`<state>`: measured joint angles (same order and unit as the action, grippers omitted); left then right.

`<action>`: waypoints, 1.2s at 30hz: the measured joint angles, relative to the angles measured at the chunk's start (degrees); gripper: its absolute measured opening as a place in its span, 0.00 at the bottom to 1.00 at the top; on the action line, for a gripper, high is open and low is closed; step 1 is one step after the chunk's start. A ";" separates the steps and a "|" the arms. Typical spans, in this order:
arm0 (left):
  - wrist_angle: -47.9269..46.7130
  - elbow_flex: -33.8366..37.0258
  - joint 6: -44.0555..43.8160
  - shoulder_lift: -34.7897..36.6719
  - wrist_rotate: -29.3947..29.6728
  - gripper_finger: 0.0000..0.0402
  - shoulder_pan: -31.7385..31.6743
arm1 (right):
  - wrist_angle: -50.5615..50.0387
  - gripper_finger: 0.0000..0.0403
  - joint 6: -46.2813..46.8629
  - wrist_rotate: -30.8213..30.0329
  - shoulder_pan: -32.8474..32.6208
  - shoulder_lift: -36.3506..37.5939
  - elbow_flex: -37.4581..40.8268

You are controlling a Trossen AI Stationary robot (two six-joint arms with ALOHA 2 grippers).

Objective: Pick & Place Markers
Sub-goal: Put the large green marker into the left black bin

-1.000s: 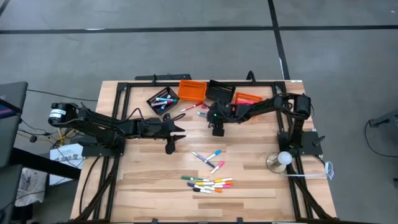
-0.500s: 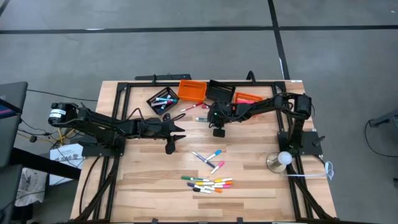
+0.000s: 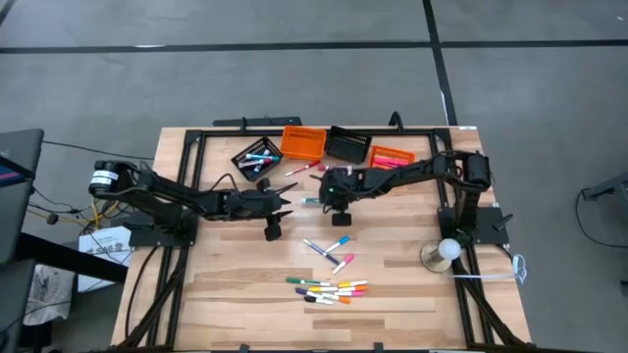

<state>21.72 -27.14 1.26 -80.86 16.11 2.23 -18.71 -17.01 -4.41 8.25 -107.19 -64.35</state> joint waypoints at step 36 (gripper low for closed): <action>0.64 -4.02 1.53 -7.41 -1.46 0.28 -0.06 | -3.70 0.13 -4.49 -6.05 -8.97 0.04 -9.95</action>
<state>22.36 -31.16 2.79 -88.27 14.65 2.17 -22.41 -21.50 -10.46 -0.72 -107.15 -74.30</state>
